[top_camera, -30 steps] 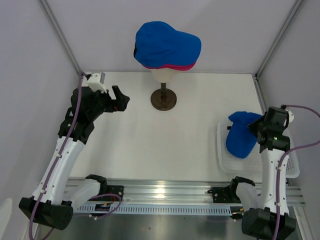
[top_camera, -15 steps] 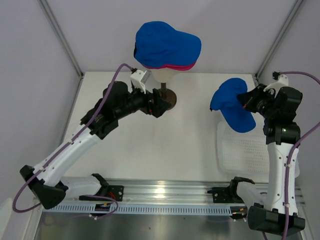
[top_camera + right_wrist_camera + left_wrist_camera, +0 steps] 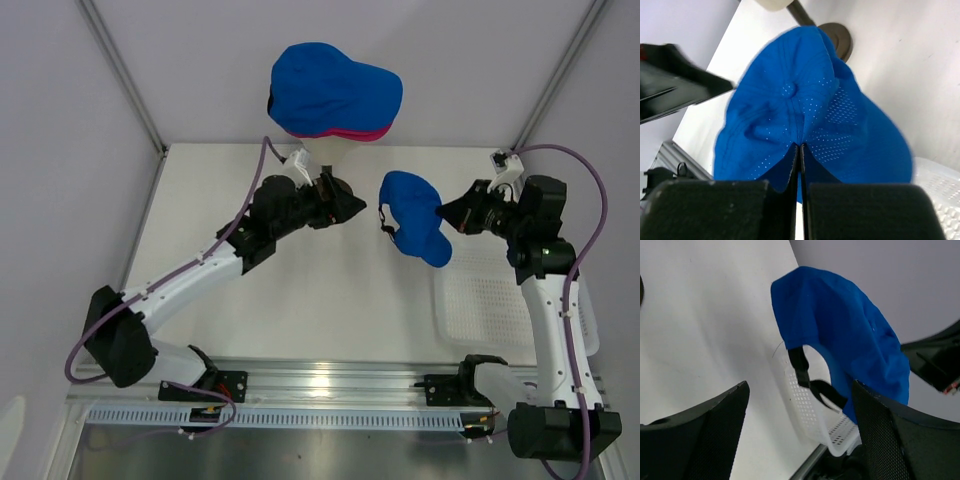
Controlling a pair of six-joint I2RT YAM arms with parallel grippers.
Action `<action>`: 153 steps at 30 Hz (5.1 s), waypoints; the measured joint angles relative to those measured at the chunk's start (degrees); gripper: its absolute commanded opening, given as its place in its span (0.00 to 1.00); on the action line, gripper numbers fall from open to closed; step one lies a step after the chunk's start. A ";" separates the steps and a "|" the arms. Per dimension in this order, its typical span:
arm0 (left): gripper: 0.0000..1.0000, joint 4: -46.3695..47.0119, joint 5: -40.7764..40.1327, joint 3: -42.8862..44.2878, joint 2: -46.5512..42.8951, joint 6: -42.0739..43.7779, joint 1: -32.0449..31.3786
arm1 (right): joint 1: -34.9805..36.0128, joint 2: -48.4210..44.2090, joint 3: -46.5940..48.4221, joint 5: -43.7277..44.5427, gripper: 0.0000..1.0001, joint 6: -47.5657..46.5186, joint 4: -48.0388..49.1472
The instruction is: Stack the hats
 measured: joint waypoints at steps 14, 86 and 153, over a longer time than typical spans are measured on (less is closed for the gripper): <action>0.75 8.83 5.20 -3.34 10.25 -15.04 -2.89 | 1.09 -4.17 -5.27 -1.14 0.00 0.33 1.01; 0.01 -0.50 6.23 5.51 30.16 20.81 -6.27 | -17.75 20.26 -2.34 13.77 0.99 18.14 12.92; 0.01 -14.38 -2.62 25.53 -6.88 29.97 0.39 | -2.54 1.22 16.48 -1.05 0.00 32.48 38.62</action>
